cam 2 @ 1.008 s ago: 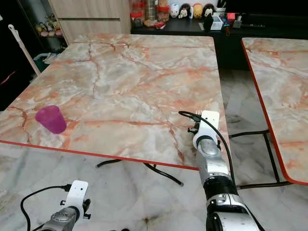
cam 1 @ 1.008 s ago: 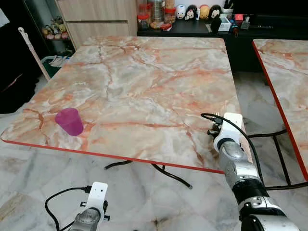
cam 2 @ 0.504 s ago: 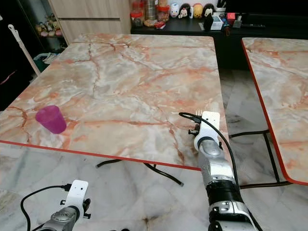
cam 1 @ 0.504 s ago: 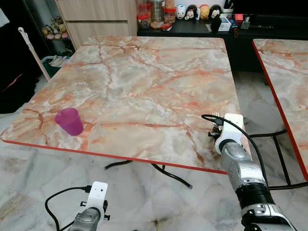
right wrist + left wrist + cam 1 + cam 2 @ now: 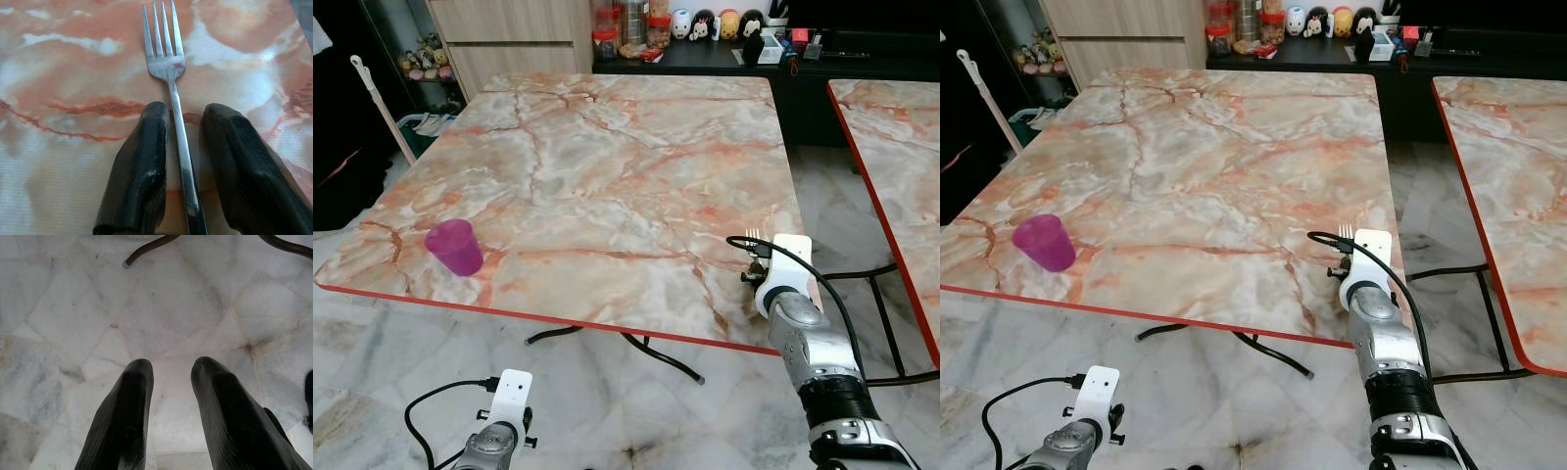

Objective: Setting the table

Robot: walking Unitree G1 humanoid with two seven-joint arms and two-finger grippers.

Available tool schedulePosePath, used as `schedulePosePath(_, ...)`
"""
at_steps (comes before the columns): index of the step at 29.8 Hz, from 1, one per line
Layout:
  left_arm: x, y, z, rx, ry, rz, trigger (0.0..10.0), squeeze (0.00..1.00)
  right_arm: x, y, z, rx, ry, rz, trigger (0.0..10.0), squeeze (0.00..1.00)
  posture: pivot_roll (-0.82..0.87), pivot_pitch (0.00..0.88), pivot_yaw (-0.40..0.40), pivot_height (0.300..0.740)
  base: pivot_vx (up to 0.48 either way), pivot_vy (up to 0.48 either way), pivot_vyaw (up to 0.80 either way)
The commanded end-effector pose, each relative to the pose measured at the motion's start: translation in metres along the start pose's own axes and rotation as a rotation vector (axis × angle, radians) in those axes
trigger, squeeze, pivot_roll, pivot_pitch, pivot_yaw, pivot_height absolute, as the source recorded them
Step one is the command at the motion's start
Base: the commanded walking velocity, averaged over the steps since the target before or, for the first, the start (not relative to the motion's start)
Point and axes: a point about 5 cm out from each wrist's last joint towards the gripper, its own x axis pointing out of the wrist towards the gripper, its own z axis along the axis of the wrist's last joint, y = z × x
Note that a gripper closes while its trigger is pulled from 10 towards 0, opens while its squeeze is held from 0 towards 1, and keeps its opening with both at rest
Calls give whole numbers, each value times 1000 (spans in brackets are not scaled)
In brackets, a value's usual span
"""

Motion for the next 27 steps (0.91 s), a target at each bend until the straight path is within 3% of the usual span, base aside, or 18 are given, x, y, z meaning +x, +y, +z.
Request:
schedulePosePath(1,0,0,-3,10,20,-1,10000,0,1,-1,-8,3,39,4,8275,0,-67,94,55,740,0,0,0)
schedulePosePath(2,0,0,-3,10,20,-1,10000,0,1,0,-8,4,42,10,3608,0,-67,94,55,740,0,0,0)
schedulePosePath(3,0,0,-3,10,20,-1,10000,0,1,0,-9,4,45,15,471,0,-67,94,55,740,0,0,0)
schedulePosePath(4,0,0,-3,10,21,-1,10000,0,1,1,-10,3,48,22,0,0,-68,94,56,740,0,0,0)
schedulePosePath(24,0,0,-3,14,24,-4,10000,0,3,2,-12,15,37,42,0,0,-66,93,57,740,0,0,0)
schedulePosePath(27,0,0,-3,14,24,-3,10000,0,3,1,-6,-16,-16,50,0,0,-65,89,57,740,0,0,0)
